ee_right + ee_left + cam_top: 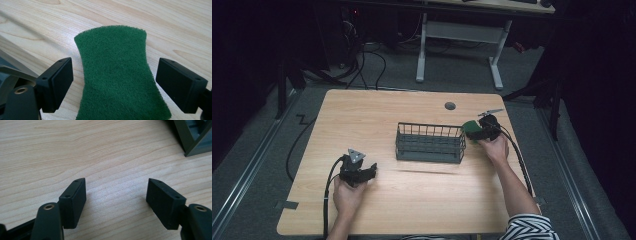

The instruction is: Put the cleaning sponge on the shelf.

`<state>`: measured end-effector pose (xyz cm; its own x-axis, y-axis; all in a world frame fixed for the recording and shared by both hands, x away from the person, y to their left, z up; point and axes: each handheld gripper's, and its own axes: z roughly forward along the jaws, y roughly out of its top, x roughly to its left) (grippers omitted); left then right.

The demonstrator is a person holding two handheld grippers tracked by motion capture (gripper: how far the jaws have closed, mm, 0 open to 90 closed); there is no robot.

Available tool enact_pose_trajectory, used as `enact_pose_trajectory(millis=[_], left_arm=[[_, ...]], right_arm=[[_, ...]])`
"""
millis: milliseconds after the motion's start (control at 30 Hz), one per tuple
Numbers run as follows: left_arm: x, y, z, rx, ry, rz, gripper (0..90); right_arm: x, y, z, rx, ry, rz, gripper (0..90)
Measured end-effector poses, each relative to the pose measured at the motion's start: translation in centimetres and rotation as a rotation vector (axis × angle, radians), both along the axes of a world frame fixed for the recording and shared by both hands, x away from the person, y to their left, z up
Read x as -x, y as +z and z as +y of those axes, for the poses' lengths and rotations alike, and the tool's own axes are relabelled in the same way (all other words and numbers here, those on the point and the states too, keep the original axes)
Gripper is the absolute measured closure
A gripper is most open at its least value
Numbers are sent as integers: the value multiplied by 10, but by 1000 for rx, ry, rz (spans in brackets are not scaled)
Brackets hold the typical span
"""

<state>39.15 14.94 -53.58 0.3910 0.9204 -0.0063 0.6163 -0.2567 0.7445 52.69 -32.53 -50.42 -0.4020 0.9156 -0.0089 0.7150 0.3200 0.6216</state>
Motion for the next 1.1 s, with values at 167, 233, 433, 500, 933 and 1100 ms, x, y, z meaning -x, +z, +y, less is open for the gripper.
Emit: enact_pose_trajectory(millis=[167,233,433,500,933,1100], left_arm=[[0,0,0,0,0,0,329],[0,0,0,0,0,0,329],[0,0,0,1,0,0,329],[0,0,0,1,0,1,329],[0,0,0,5,-1,1,331],[0,0,0,5,-1,1,331]], right_arm=[[-1,-5,3,28,14,0,185],[-1,-5,3,35,14,0,196],[2,-4,2,65,21,-8,274],[2,-4,2,69,27,-8,279],[6,5,3,27,44,-17,290],[11,12,2,18,78,-19,291]])
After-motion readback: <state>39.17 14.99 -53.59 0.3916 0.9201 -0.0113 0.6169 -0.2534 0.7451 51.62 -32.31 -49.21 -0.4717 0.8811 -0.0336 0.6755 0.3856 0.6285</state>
